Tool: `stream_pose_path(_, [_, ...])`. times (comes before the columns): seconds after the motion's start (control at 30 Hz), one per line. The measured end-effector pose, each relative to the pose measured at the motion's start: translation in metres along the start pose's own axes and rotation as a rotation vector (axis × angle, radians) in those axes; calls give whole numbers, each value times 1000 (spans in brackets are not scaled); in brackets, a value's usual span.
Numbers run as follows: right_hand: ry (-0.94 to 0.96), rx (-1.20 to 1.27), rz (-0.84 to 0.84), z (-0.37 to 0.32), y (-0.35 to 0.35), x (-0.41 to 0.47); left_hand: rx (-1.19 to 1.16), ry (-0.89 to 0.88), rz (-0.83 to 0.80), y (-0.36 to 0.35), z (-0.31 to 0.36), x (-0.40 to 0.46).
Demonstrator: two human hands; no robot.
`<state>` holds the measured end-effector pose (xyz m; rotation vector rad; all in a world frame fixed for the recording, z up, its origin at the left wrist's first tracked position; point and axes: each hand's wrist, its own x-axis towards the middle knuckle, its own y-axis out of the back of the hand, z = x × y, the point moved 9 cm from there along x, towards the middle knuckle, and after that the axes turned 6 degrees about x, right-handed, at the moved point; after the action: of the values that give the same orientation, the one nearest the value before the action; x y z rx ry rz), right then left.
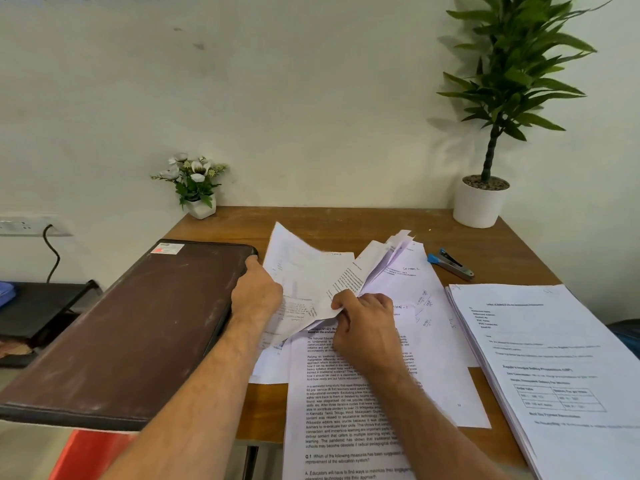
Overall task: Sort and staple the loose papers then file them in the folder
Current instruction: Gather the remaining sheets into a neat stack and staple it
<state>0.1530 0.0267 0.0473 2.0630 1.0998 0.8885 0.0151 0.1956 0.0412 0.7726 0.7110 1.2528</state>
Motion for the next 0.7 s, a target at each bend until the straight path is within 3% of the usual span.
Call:
stream_pose_path(0.27, [-79, -14, -52, 13, -6, 4, -126, -156, 149, 47, 34, -25])
stream_pose_path(0.47, [-82, -24, -51, 15, 3, 13, -218, -253, 381, 100, 39, -48])
stream_pose_path(0.6, [22, 71, 86, -15, 29, 28, -216, -334, 442, 127, 39, -58])
stream_pose_path(0.7, [231, 109, 331, -51, 70, 42, -228, -392, 439, 147, 49, -67])
